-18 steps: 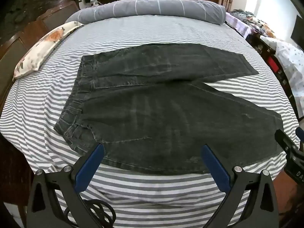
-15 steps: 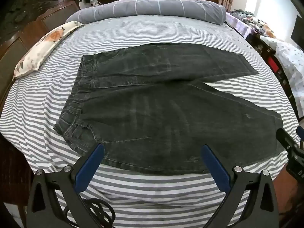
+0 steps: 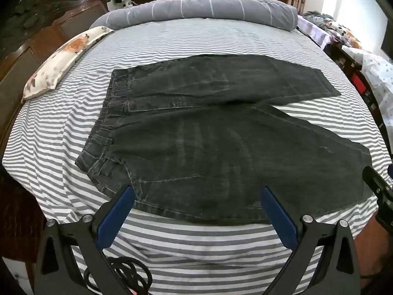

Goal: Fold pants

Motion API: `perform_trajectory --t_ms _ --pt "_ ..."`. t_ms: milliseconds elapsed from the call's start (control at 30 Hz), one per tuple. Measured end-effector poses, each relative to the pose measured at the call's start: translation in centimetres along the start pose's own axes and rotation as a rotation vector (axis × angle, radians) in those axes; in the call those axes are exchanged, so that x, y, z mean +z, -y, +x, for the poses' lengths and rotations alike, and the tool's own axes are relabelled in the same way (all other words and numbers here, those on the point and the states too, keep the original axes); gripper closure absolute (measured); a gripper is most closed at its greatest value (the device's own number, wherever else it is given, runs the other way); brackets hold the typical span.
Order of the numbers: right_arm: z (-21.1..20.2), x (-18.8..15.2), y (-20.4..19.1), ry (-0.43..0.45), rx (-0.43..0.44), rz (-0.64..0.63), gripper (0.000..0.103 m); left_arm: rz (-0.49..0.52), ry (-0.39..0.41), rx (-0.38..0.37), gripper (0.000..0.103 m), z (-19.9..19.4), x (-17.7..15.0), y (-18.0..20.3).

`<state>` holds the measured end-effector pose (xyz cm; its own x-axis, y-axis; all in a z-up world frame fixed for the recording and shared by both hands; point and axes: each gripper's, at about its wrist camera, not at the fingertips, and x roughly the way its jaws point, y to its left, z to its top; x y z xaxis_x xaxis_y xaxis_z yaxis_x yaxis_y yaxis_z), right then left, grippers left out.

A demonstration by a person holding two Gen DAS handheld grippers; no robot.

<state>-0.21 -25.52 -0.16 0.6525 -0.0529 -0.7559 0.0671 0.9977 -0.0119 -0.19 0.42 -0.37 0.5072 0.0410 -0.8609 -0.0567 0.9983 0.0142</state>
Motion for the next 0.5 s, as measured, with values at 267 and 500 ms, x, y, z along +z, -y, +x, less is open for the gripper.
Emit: perform_trajectory --t_ms 267,500 --pt "0.45 -0.59 0.04 -0.02 -0.007 -0.007 0.001 0.009 -0.012 0.005 0.001 0.37 -0.28 -0.04" --pt "0.35 -0.61 -0.07 -0.015 -0.004 -0.006 0.001 0.013 0.003 0.01 0.001 0.39 -0.71 -0.02"
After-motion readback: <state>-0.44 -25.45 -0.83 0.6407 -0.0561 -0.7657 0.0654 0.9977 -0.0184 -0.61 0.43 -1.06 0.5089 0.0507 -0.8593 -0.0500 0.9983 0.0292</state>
